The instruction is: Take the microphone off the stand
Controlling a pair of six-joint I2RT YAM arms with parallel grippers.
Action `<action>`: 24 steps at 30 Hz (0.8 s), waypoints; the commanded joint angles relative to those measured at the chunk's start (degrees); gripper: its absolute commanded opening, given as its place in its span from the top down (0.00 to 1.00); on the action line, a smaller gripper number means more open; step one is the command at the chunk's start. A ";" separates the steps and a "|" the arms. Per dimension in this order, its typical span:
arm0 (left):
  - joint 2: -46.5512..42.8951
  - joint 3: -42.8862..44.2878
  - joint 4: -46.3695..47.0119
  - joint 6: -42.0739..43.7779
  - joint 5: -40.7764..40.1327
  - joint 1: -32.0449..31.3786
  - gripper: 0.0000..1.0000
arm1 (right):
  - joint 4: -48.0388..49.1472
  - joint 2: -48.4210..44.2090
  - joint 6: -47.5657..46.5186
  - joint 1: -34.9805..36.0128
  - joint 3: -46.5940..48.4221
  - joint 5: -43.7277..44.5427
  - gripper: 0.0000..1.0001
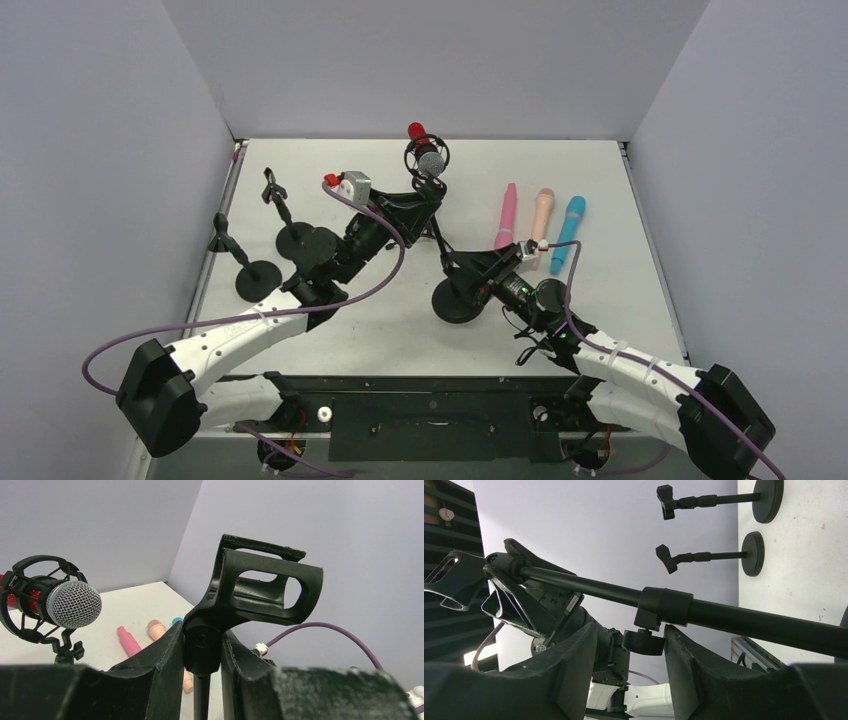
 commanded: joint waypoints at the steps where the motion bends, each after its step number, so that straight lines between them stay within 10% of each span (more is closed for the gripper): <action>1: -2.43 1.38 10.43 -1.59 -1.25 -0.39 1.00 | 5.18 1.03 0.13 0.35 2.40 0.67 0.55; 13: -3.32 2.37 6.56 -0.38 -1.21 -0.47 1.00 | -2.86 0.45 -5.90 0.17 5.02 -0.75 1.00; 24: -3.39 9.21 -13.13 3.94 0.54 -0.45 1.00 | -43.45 0.58 -42.94 4.28 25.32 4.23 1.00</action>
